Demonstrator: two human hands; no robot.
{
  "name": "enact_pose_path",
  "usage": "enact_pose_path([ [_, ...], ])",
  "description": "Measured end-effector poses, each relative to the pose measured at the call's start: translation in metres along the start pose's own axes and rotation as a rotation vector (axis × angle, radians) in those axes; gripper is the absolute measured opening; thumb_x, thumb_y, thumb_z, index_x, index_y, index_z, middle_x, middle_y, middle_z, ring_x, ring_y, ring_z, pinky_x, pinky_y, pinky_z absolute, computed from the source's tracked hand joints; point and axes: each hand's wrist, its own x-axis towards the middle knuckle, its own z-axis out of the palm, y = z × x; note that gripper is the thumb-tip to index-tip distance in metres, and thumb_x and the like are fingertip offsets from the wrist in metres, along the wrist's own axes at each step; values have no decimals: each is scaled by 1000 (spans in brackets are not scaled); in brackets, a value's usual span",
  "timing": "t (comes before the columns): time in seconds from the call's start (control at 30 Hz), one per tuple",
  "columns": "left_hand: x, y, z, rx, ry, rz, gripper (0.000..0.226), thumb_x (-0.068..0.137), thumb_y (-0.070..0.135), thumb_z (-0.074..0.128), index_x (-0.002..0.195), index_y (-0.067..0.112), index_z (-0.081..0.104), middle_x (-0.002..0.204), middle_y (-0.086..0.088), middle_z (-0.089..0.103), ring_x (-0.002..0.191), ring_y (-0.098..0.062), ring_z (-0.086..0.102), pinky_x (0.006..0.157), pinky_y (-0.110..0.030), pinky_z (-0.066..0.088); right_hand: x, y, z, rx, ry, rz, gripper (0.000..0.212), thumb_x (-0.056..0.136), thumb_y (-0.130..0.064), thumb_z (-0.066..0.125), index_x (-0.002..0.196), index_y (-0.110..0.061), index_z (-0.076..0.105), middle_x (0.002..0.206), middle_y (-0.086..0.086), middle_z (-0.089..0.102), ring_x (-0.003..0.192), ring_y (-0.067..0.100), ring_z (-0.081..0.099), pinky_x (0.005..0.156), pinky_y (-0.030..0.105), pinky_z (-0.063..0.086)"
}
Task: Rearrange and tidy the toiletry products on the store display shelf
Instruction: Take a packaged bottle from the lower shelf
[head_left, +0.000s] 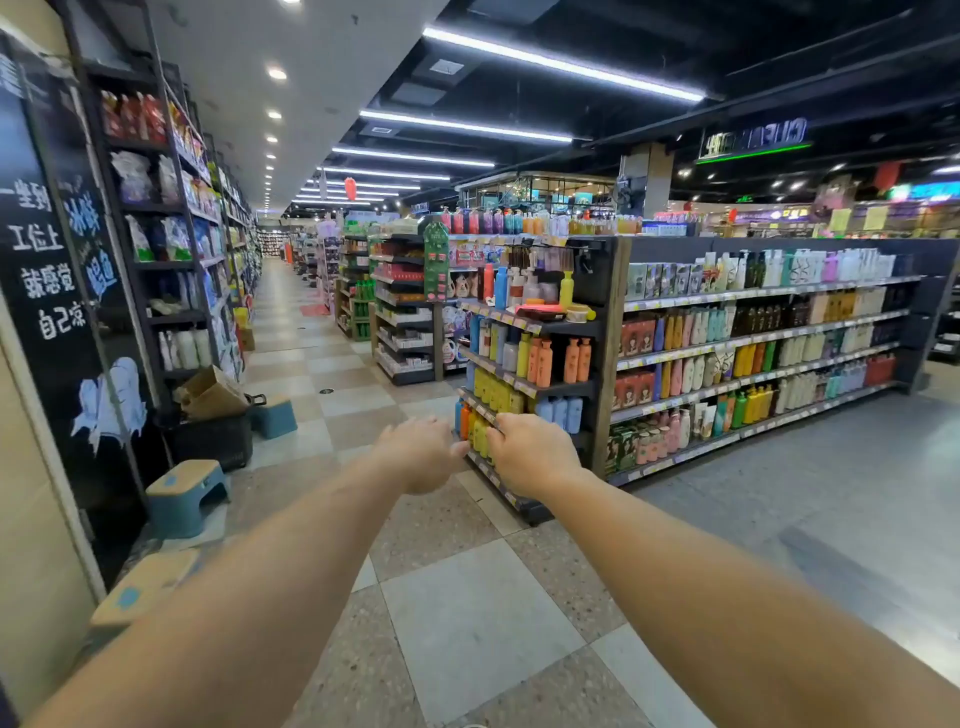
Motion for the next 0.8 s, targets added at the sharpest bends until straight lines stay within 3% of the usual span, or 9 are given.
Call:
enact_pose_path([
  [0.13, 63, -30, 11, 63, -2, 4, 59, 100, 47, 26, 148, 11, 26, 155, -8, 29, 143, -27, 22, 116, -49, 18, 57, 9, 32, -48, -46, 59, 38, 98, -42, 30, 102, -16, 57, 106, 8, 62, 103, 30, 55, 88, 44, 38],
  [0.27, 142, -62, 14, 92, -14, 22, 58, 100, 47, 27, 145, 10, 31, 151, -9, 35, 140, -27, 27, 114, -48, 22, 127, 14, 66, -77, -117, 99, 41, 99, -44, 28, 112, -15, 55, 118, 7, 59, 117, 30, 48, 104, 51, 32],
  [0.4, 217, -88, 16, 106, -1, 65, 55, 100, 47, 28, 141, 12, 37, 147, -8, 40, 137, -25, 32, 113, -47, 24, 191, 19, 97, -96, -148, 163, 46, 99, -45, 28, 122, -13, 52, 125, 9, 56, 123, 29, 44, 105, 51, 29],
  [0.8, 424, -140, 48, 99, -28, 87, 56, 99, 48, 24, 142, 13, 34, 150, -7, 34, 141, -28, 23, 114, -51, 16, 365, 68, 188, -93, -223, 234, 44, 100, -46, 27, 121, -15, 51, 126, 7, 54, 122, 28, 42, 106, 50, 28],
])
